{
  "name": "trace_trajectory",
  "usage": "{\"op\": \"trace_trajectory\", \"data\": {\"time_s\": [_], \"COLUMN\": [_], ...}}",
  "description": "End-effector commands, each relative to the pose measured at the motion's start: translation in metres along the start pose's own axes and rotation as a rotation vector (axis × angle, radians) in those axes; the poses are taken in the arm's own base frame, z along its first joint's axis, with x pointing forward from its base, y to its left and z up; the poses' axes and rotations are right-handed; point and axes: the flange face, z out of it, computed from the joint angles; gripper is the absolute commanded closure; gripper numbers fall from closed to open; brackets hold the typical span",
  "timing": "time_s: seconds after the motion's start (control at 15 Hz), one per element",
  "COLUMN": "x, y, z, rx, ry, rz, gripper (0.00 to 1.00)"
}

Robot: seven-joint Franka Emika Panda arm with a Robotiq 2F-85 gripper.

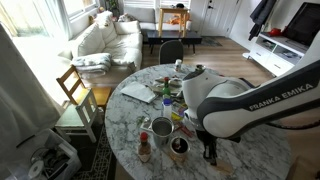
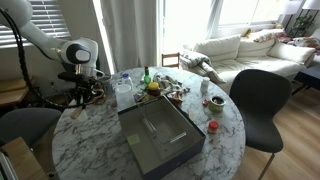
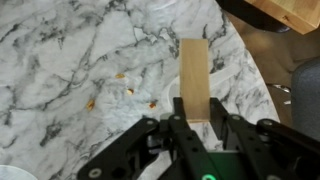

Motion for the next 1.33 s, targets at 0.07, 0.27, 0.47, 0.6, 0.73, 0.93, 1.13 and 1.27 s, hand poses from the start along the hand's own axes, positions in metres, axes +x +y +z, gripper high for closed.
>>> {"op": "trace_trajectory", "data": {"time_s": [0.07, 0.27, 0.47, 0.6, 0.73, 0.93, 1.13, 1.27], "x": [0.001, -0.004, -0.015, -0.024, -0.031, -0.041, -0.049, -0.052], "y": [0.002, 0.001, 0.004, 0.006, 0.008, 0.013, 0.022, 0.029], "z": [0.001, -0.001, -0.005, -0.010, -0.016, -0.026, -0.029, -0.031], "rx": [0.011, 0.018, 0.027, 0.028, 0.029, 0.023, 0.004, -0.017], "ry": [-0.009, -0.016, -0.019, -0.013, 0.000, 0.043, 0.132, 0.214], "rz": [-0.014, -0.021, -0.039, -0.054, -0.074, -0.113, -0.127, -0.122], "gripper": [0.93, 0.93, 0.93, 0.93, 0.93, 0.93, 0.93, 0.93]}}
